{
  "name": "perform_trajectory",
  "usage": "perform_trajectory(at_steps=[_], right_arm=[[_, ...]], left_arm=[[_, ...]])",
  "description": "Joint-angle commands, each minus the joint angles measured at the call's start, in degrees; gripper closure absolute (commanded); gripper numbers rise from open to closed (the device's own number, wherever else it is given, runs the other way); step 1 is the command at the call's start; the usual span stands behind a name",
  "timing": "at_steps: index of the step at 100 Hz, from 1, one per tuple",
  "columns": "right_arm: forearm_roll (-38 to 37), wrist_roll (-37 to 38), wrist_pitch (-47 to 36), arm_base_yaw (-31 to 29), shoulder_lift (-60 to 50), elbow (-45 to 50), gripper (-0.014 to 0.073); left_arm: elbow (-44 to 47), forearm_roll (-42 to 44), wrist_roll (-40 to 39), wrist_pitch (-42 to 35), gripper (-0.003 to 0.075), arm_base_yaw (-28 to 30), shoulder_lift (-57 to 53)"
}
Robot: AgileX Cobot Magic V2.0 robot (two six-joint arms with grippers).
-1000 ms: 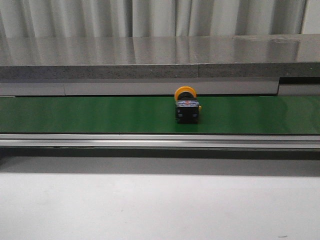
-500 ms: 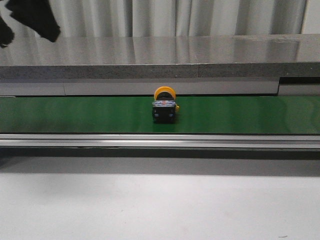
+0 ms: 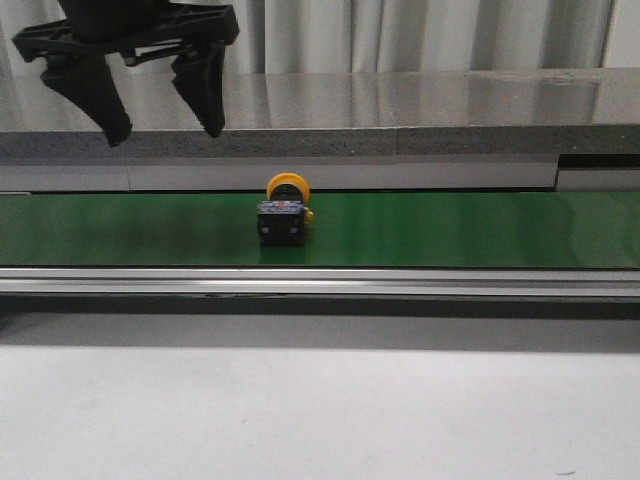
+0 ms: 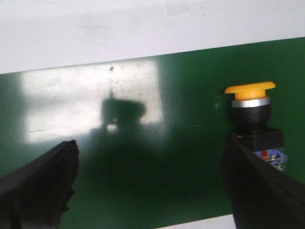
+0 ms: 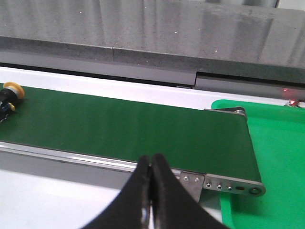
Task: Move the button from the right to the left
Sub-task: 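Close the left gripper around the button on the belt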
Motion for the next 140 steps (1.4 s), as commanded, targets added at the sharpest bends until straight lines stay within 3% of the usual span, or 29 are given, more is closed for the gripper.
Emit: perform_trajectory(at_steps=[1,21,99,111,130,140], right_arm=[[0.3,-0.3,-4.2,0.0,0.7,-1.3,0.0661],[0.3,-0.3,-4.2,0.0,0.7,-1.3,0.0661],[0.3,-0.3,-4.2,0.0,0.7,-1.3,0.0661],[0.3,-0.3,-4.2,0.0,0.7,-1.3,0.0661],[0.3,-0.3,-4.2,0.0,0.7,-1.3,0.0661],[0.3,-0.3,-4.2,0.0,0.7,-1.3,0.0661]], left_arm=[[-3.9,0.7,-3.5,-0.5,0.0122,-1.4,-0.7],[-6.8,-2.8,-3.8,2.4,0.0122,-2.0,2.9],[-6.7,-1.3,-3.8,6.3,0.0129,-2.1,8.4],[-6.7,-1.3,-3.8,6.5,0.022,-2.1,8.6],[-6.7,-0.9,-3.8,7.2,0.0511,-2.1,8.6],[-6.7,-0.7,-3.8,7.5,0.0592,-2.1,8.1]])
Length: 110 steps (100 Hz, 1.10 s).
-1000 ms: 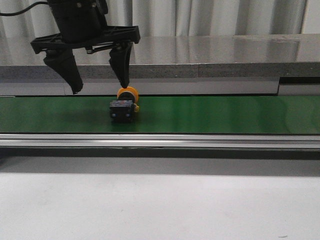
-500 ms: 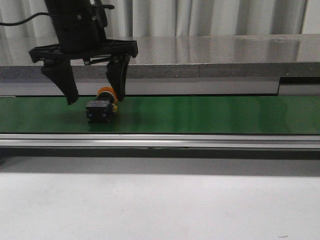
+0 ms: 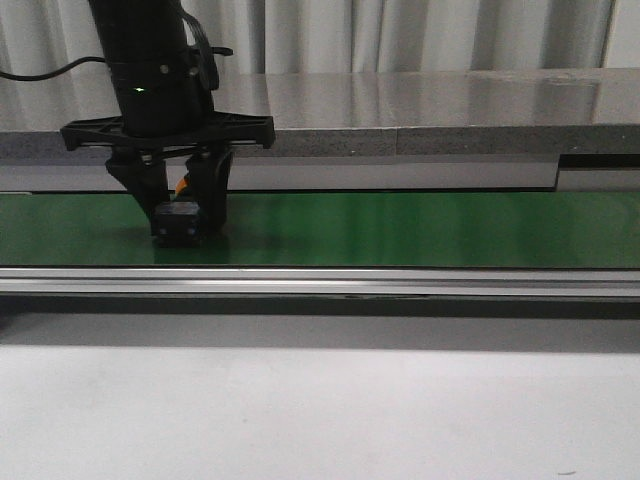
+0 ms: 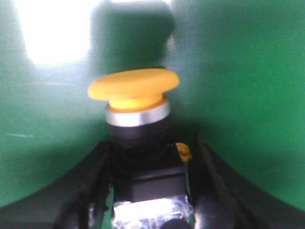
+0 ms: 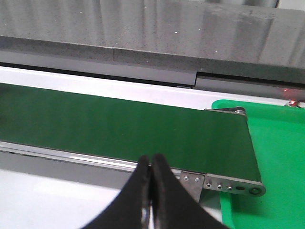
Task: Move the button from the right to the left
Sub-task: 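Close the left gripper around the button on the belt, then lift the button with the left gripper over the blue tray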
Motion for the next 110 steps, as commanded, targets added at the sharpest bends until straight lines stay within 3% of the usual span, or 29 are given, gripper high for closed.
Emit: perform_trajectory(at_steps=[1,22,43,86,110], right_arm=[[0.3,-0.3,-4.2,0.0,0.7,-1.3,0.0661],[0.3,-0.3,-4.2,0.0,0.7,-1.3,0.0661],[0.3,-0.3,-4.2,0.0,0.7,-1.3,0.0661],[0.3,-0.3,-4.2,0.0,0.7,-1.3,0.0661],[0.3,-0.3,-4.2,0.0,0.7,-1.3,0.0661]], left_arm=[[-1.7,0.1,-0.7,-0.1,0.0594,-0.4,-3.6],[-1.7,2.4,-0.4,0.7,0.06,1.3,-6.9],[-1.7,2.4,6.8,2.8,0.06,7.4,-10.5],[-1.7,1.0,25.4,4.5,0.06,27.2,-12.6],[-1.7,1.0,26.6,5.5,0.06,38.7,-10.9]])
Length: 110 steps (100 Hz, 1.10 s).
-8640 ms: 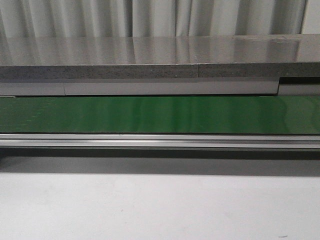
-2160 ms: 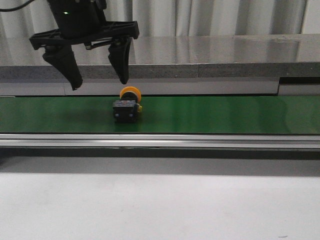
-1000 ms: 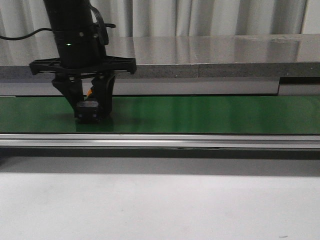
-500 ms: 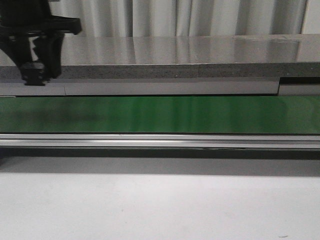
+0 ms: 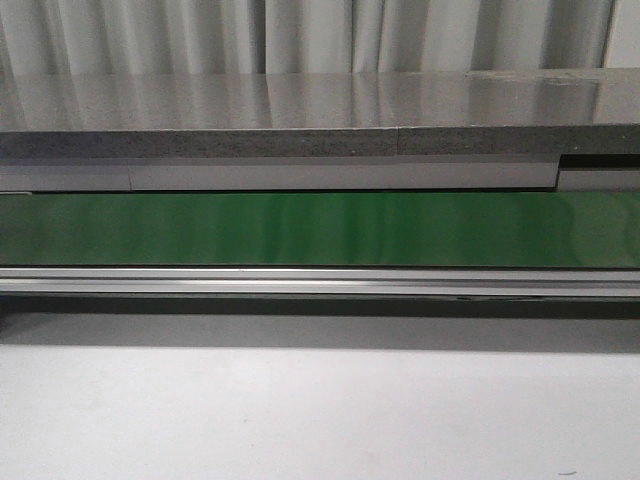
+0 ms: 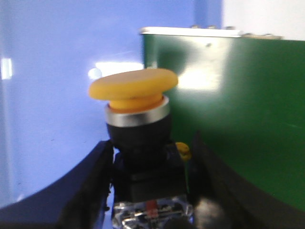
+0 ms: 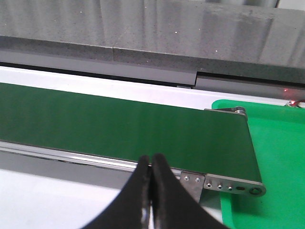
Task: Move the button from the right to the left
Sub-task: 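Lift the button with the left gripper over the blue tray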
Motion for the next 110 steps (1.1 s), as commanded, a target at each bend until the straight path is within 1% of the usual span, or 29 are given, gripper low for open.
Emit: perform_trajectory(at_steps=[1,13,24,42,67,78,85,90,102,107,110], right_arm=[[0.3,-0.3,-4.2,0.0,0.7,-1.3,0.0661],[0.3,-0.3,-4.2,0.0,0.7,-1.3,0.0661],[0.3,-0.3,-4.2,0.0,0.7,-1.3,0.0661],[0.3,-0.3,-4.1,0.0,0.7,-1.3,0.0661],[0.3,-0.3,-4.1,0.0,0.7,-1.3,0.0661],[0.3,-0.3,-4.1,0.0,0.7,-1.3,0.0661],[0.3,-0.3,-4.1,0.0,0.7,-1.3,0.0661],[0.3,-0.3,-4.1,0.0,0.7,-1.3,0.0661],[0.3,-0.3,-4.1,0.0,0.7,-1.3,0.0661],[0.3,-0.3,-4.1,0.0,0.7,-1.3,0.0661],[0.3,-0.3,-4.1,0.0,0.7,-1.3,0.0661]], left_arm=[[-1.7,-0.3,0.5,0.1,0.06,3.0,-1.9],[-1.4,-0.5,1.7,0.0,0.06,6.3,-0.2],[-1.3,-0.5,7.3,-2.4,0.06,7.6,1.4],[-1.2,-0.5,9.7,-5.4,0.0601,7.6,4.9],[-1.2,0.8,10.2,-5.7,0.0601,7.6,10.0],[-1.2,0.6,13.0,-5.5,0.0596,7.6,11.0],[-1.2,0.6,13.1,-5.6,0.0556,7.6,11.1],[-1.2,0.8,13.1,-5.7,0.0499,7.6,11.1],[-1.3,1.6,13.1,-5.7,0.0312,7.6,11.1],[-1.3,1.8,13.1,-5.7,0.0266,7.6,11.1],[-1.3,2.0,13.1,-5.7,0.0253,7.6,11.1]])
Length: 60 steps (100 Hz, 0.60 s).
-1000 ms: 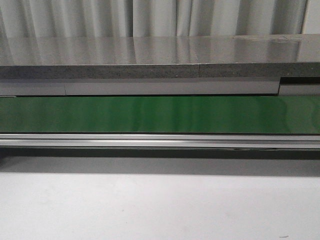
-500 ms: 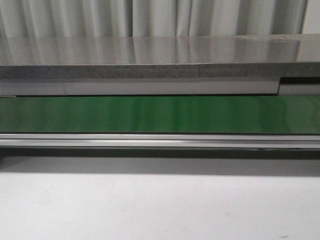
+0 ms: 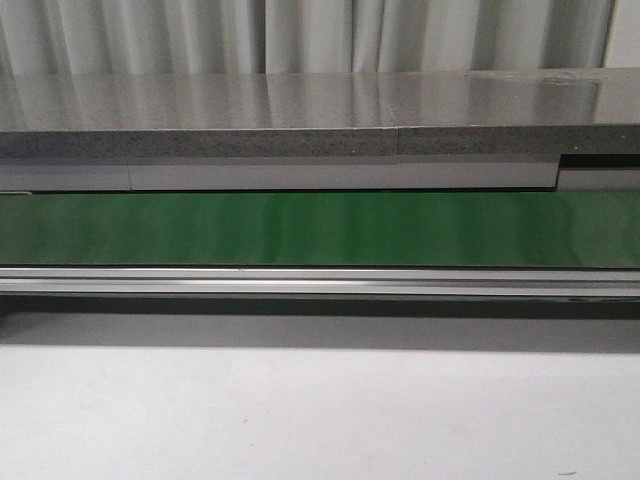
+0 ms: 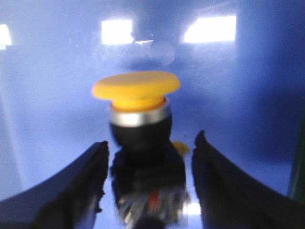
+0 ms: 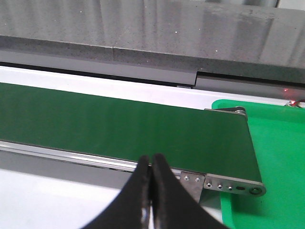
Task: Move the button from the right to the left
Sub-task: 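Lift the button with the left gripper over the blue tray, then lower the button into the blue tray and open the left gripper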
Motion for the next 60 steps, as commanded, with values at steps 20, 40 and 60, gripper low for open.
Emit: perform_trajectory(at_steps=[20,40,60], right_arm=[[0.3,-0.3,-4.2,0.0,0.7,-1.3,0.0661],[0.3,-0.3,-4.2,0.0,0.7,-1.3,0.0661],[0.3,-0.3,-4.2,0.0,0.7,-1.3,0.0661]], left_arm=[[-1.5,0.9,0.1,-0.6,0.0261,0.1,-3.3],[-2.9,0.9,-2.1,0.7,0.0329,0.1,-4.9],[-4.8,-1.5,-9.6,2.3,0.0641,-0.7,-9.4]])
